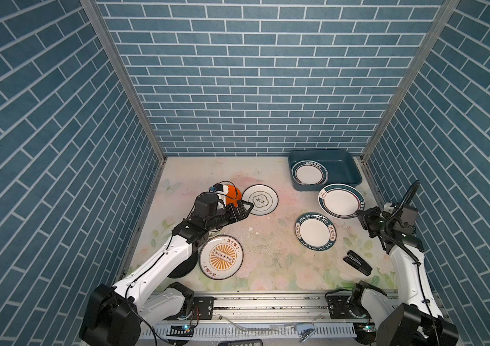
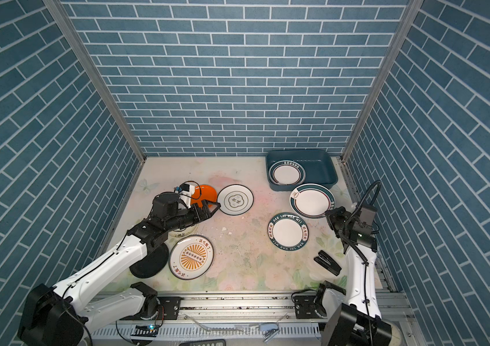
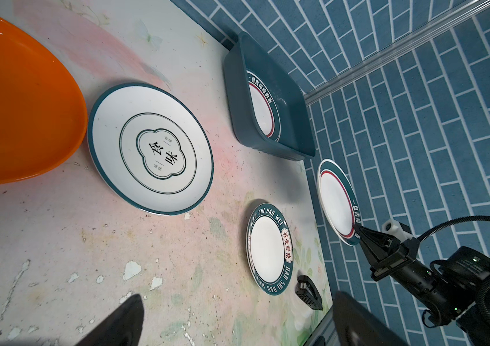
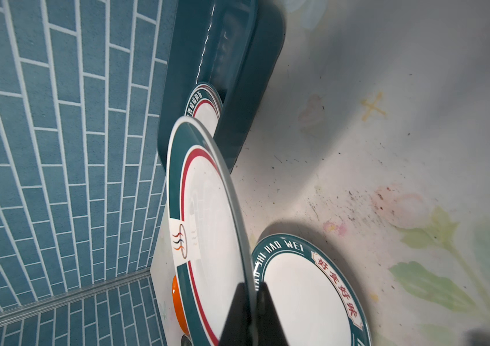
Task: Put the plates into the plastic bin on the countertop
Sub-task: 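Lift the plate upright and carry it toward the teal bin with the right gripper, then lower the steam-logo plate into the teal bin and open the right gripper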
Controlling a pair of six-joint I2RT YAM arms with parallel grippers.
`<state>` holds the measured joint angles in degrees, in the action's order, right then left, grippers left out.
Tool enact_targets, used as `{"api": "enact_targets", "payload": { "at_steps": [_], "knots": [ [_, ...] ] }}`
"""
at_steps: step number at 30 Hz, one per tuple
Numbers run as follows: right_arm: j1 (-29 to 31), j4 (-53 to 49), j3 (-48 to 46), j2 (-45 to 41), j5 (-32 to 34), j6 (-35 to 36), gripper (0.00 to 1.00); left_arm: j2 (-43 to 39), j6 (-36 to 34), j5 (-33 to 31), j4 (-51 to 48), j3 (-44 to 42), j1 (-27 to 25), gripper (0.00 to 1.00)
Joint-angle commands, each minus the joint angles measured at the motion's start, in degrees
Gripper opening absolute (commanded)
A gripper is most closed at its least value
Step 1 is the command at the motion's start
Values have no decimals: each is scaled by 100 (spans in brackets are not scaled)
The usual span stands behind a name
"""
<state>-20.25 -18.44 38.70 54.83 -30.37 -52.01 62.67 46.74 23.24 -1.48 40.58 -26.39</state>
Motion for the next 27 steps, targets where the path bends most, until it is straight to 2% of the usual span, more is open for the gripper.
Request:
{"api": "enact_targets", "payload": {
  "at_steps": [1, 7, 17, 27],
  "knots": [
    [64, 455, 411, 192, -242, 41, 0, 151, -27, 30, 96, 135, 32, 99],
    [464, 748, 847, 776, -98, 15, 0, 339, -3, 90, 236, 126, 34, 100],
    [1184, 1419, 1872, 2497, 217, -20, 0, 421, -172, 99, -16, 364, 37, 100],
    [1445, 1186, 3777, 4644, 775, 340, 0, 510, -497, 12, -568, 718, 76, 100]
  ]
}}
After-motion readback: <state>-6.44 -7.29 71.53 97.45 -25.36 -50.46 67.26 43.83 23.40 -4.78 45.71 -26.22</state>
